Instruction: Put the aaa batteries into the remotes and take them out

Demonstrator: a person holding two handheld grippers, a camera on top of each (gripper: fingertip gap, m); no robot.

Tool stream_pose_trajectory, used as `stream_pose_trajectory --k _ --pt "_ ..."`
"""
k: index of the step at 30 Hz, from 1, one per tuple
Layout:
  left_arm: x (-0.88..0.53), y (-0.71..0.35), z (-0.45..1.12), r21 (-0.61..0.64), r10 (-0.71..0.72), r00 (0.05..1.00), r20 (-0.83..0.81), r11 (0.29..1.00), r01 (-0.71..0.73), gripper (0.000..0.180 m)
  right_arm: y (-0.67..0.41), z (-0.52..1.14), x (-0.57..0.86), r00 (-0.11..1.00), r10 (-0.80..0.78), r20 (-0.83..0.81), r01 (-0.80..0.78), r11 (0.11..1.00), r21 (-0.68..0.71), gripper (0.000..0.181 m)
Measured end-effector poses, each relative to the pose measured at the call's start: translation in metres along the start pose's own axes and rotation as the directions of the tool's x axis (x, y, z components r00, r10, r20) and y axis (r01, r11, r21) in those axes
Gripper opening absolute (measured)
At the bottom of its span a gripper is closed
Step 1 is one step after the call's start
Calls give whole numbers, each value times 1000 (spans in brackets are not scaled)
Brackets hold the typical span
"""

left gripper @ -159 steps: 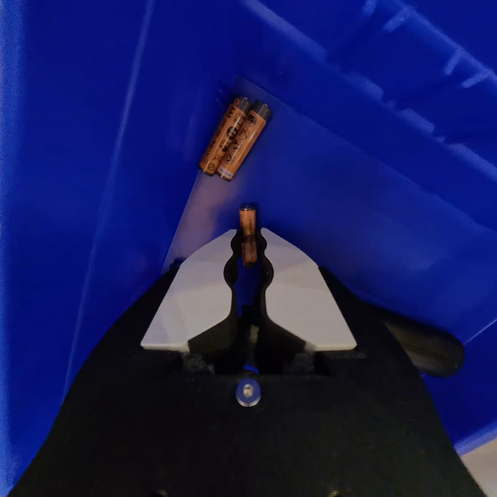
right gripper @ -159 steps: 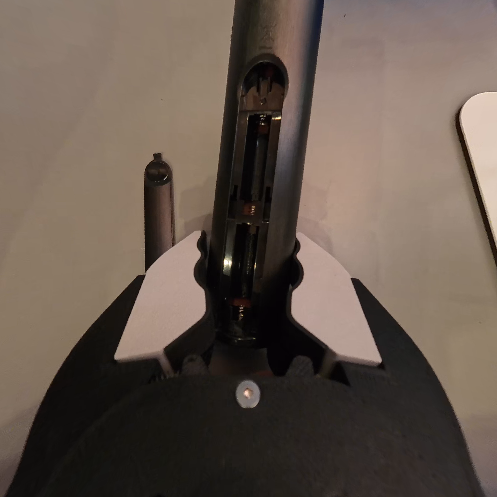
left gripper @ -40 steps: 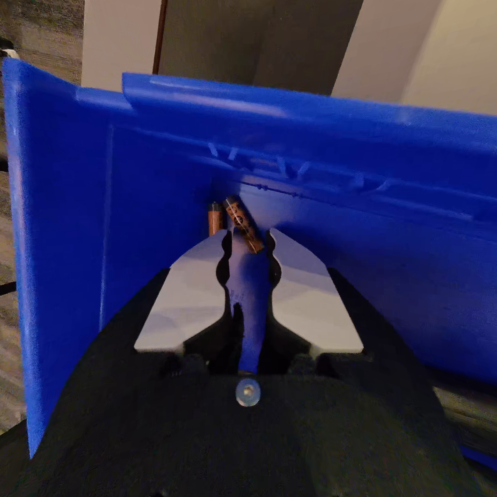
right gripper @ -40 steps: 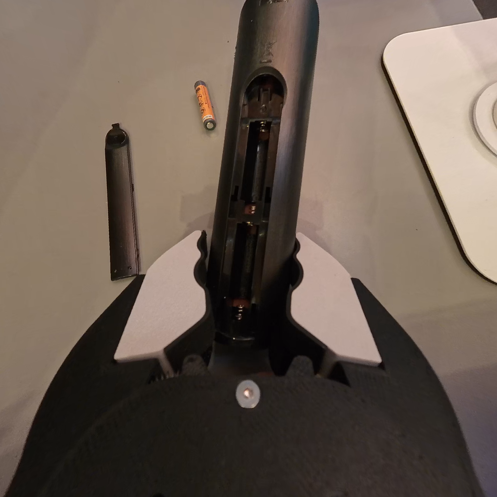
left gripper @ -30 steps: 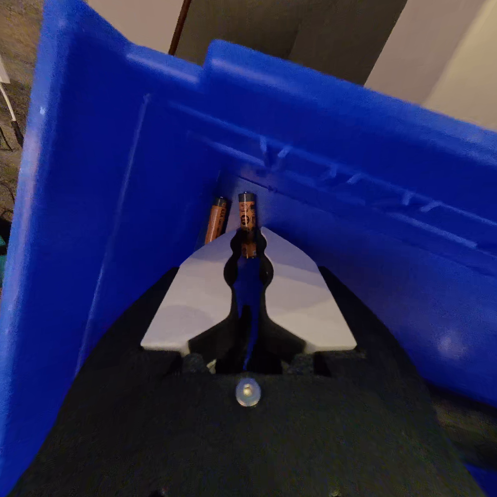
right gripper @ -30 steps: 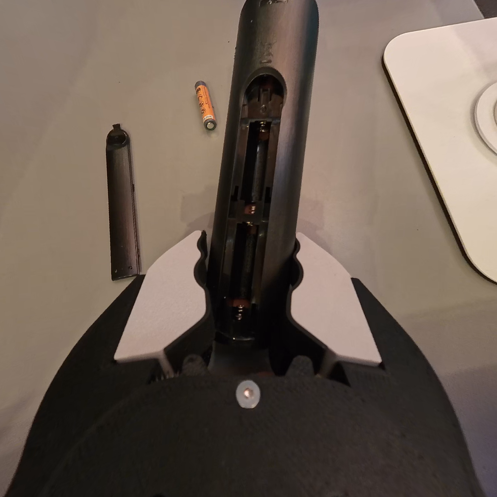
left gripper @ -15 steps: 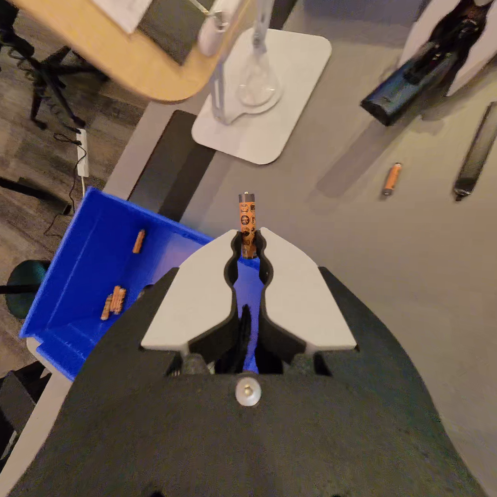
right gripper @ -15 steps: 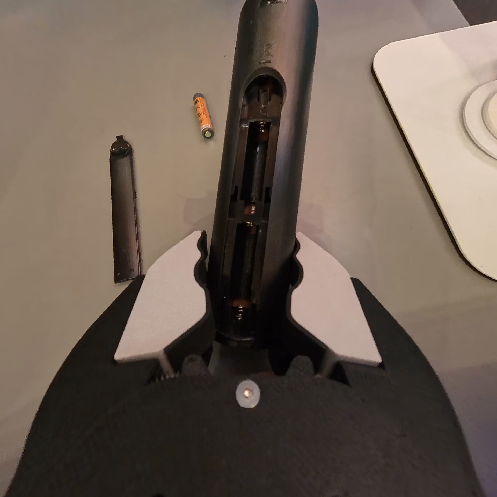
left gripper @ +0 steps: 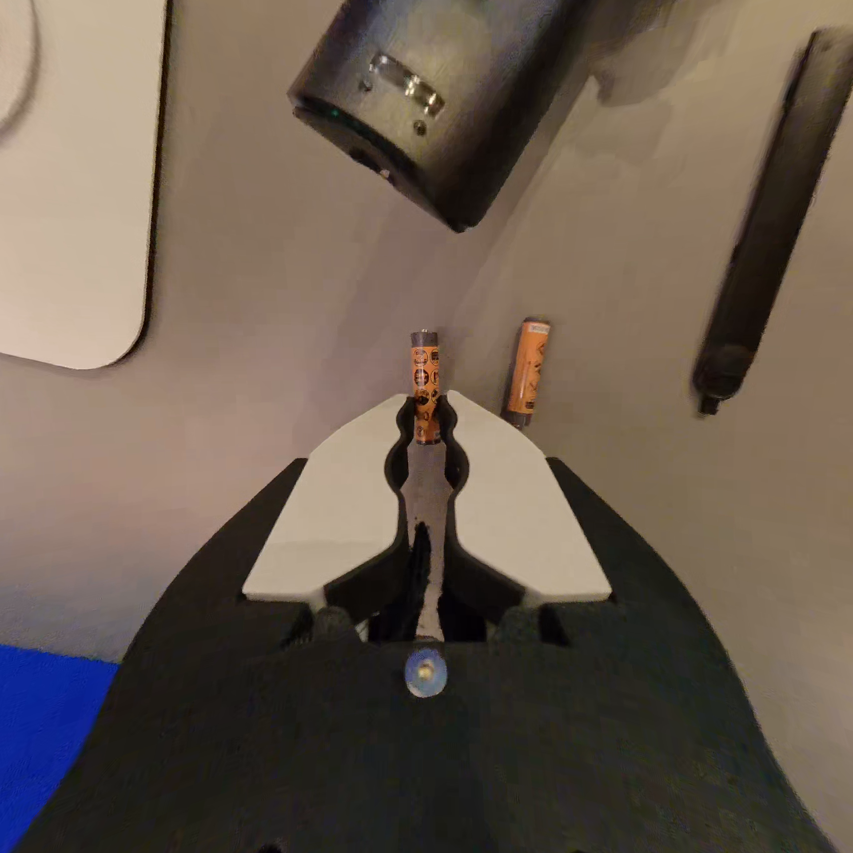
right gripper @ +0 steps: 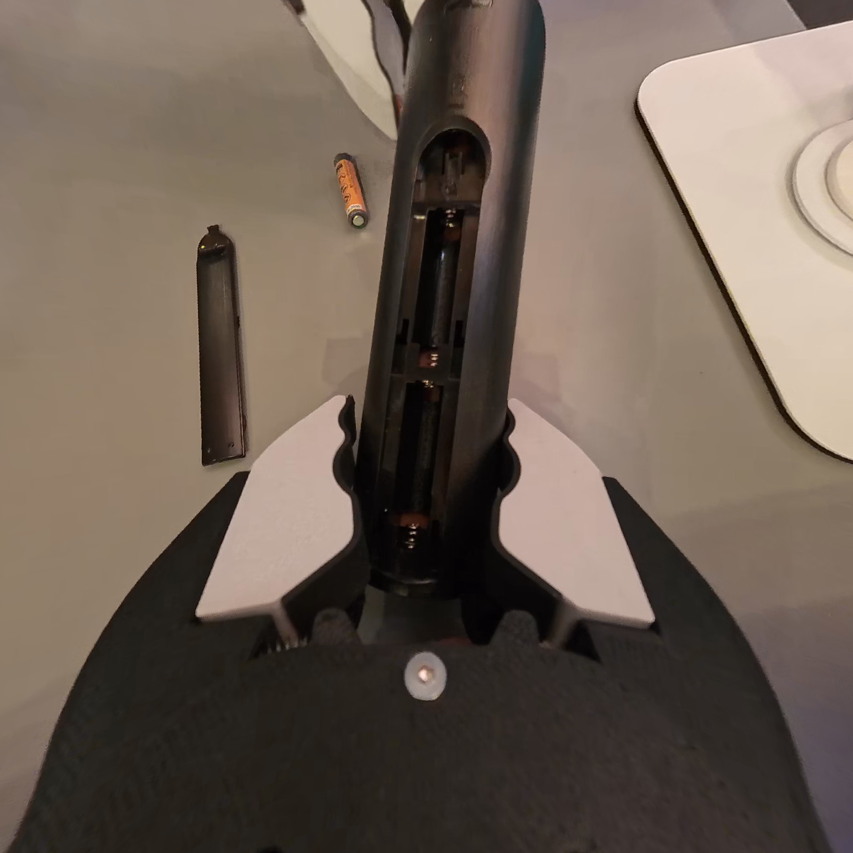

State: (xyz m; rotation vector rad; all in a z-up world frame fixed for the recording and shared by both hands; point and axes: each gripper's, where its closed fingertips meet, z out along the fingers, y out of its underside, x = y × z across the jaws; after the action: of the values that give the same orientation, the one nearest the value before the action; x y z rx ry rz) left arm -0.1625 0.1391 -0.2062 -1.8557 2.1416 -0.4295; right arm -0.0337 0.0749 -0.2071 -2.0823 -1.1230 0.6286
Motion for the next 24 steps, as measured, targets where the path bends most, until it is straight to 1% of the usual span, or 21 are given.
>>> stream_pose_trajectory --k 1,3,5,8,12,13,16,18,19,22,24 --pt "-2 4 5 -33 5 1000 -4 999 -5 11 0 1 0 1000 -4 0 4 1000 -5 60" --pt "5 3 11 -27 -19 997 -74 1000 17 11 1 1 -1 1000 -8 0 8 1000 -11 60" --pt "3 2 13 -13 -22 997 -67 1000 21 11 1 1 -1 1000 -9 2 9 1000 -10 60" --pt "4 0 13 13 -19 998 -68 1000 20 20 1 1 -2 1000 -12 8 12 1000 -8 60" --pt "3 1 8 57 -39 997 -74 997 43 29 1 1 -2 1000 -15 5 15 1000 -10 60" --pt "3 -1 4 85 -51 996 -79 995 58 31 1 1 -2 1000 -15 3 15 1000 -9 60" --pt "2 -13 -17 242 -93 992 -82 964 111 40 -4 -1 -2 1000 -24 -1 24 1000 20 60" --pt "3 -21 -34 352 -127 989 -78 924 146 48 -11 -3 -3 999 -36 -14 36 998 44 59" --pt "7 -28 -43 421 -140 986 -91 892 165 53 -16 -4 -6 999 -46 -12 47 997 58 59" --pt "20 -50 -67 606 -182 971 -158 758 241 61 -36 -7 -20 995 -100 -10 101 990 102 59" --pt "31 -60 -80 677 -204 942 -265 657 333 62 -47 -7 -30 985 -169 -22 170 980 99 59"
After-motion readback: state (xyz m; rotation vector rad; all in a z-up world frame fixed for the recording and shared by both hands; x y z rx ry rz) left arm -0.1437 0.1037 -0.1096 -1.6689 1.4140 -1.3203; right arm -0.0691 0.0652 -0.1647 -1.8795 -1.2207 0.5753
